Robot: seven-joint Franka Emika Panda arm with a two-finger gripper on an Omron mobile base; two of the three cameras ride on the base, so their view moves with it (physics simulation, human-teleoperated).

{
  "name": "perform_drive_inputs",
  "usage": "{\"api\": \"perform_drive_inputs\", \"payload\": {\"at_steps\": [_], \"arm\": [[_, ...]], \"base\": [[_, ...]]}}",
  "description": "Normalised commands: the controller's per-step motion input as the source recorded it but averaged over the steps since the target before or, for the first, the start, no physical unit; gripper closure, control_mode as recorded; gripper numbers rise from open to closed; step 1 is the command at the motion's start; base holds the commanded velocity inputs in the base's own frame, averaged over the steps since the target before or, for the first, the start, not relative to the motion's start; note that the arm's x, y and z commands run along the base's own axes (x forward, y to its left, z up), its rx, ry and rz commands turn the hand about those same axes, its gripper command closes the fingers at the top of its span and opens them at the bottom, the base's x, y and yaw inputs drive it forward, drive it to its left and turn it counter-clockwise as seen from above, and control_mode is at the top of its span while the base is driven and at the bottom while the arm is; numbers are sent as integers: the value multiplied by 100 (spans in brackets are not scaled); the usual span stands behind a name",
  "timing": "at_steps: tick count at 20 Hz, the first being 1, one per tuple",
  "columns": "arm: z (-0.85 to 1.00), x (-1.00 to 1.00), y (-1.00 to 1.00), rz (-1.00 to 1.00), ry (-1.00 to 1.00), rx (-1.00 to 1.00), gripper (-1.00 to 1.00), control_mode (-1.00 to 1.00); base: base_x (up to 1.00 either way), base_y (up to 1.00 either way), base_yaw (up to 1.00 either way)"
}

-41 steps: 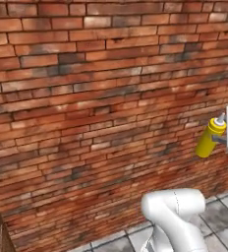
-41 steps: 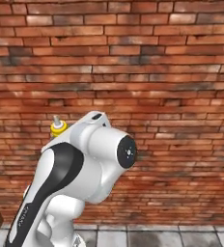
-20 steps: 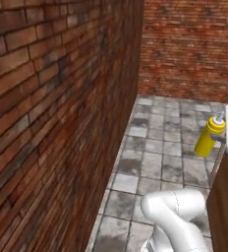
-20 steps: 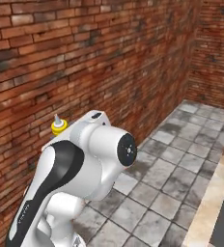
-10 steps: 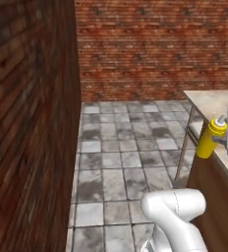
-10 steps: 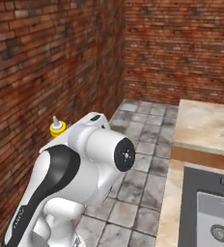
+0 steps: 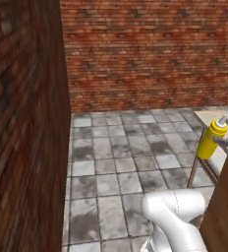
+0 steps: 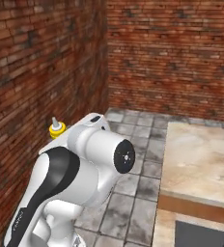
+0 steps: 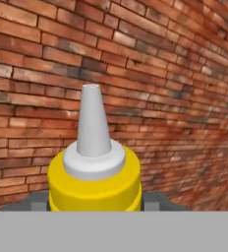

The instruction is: Place the ketchup and mustard from the counter to the top shelf of the fridge. If the existing items in the fridge are on the top shelf, move them to other shelves.

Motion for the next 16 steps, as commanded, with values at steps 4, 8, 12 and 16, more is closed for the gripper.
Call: {"api": "perform_drive_inputs", "payload": {"at_steps": [4, 8, 12, 16], "arm": [[0, 0, 0, 0, 0, 0, 100, 100], [0, 0, 0, 0, 0, 0, 100, 100], [0, 0, 0, 0, 0, 0, 100, 100], [0, 0, 0, 0, 0, 0, 100, 100]], "base": [[100, 0, -10], [100, 0, -8], [100, 0, -8], [100, 0, -8]]}}
